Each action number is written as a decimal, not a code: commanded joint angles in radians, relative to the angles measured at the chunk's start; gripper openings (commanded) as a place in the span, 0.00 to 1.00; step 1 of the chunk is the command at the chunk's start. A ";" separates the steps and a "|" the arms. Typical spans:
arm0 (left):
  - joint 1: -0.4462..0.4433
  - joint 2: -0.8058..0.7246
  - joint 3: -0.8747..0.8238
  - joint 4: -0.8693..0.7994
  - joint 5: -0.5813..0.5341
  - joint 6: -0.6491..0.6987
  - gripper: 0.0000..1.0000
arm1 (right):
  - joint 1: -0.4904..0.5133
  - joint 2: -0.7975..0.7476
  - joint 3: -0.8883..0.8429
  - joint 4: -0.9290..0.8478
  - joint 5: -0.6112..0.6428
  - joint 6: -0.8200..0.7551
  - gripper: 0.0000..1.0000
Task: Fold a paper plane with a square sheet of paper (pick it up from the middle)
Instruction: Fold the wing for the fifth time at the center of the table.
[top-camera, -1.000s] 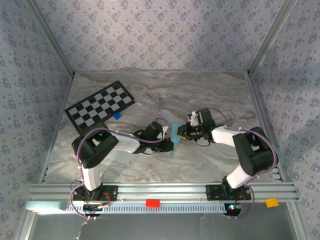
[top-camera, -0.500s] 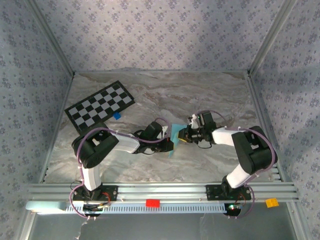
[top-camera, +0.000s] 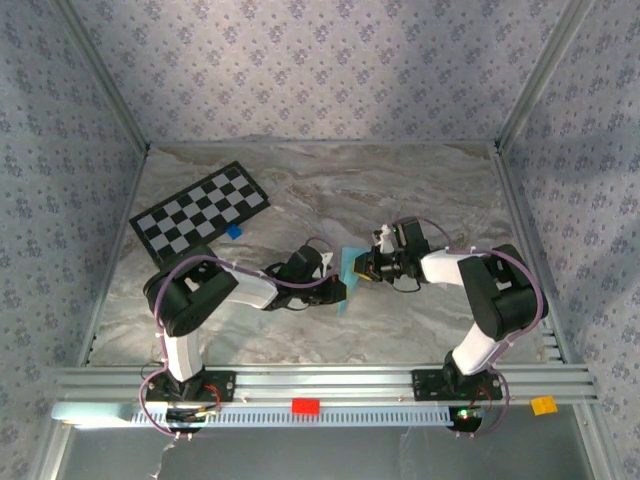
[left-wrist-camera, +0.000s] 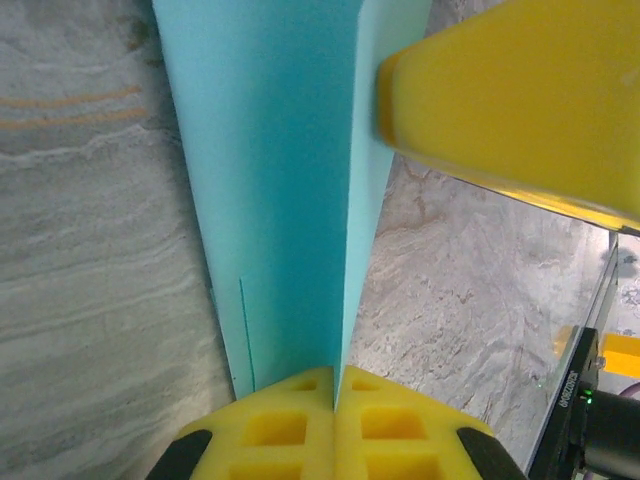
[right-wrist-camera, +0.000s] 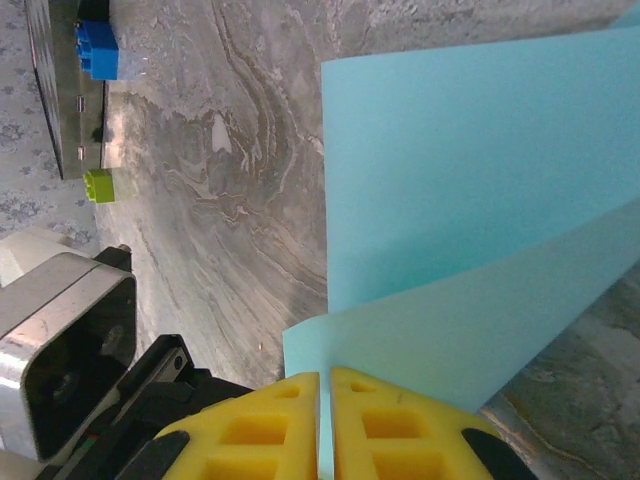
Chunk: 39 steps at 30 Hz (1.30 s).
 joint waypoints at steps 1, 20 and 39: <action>-0.007 0.049 -0.052 -0.051 -0.039 -0.023 0.00 | -0.009 0.023 0.023 -0.007 -0.035 -0.029 0.12; -0.007 0.059 -0.082 -0.027 -0.047 -0.048 0.00 | -0.012 0.113 0.068 0.002 -0.072 -0.039 0.12; -0.008 -0.033 -0.021 -0.141 -0.009 0.025 0.15 | -0.023 0.205 0.069 -0.067 -0.005 -0.051 0.12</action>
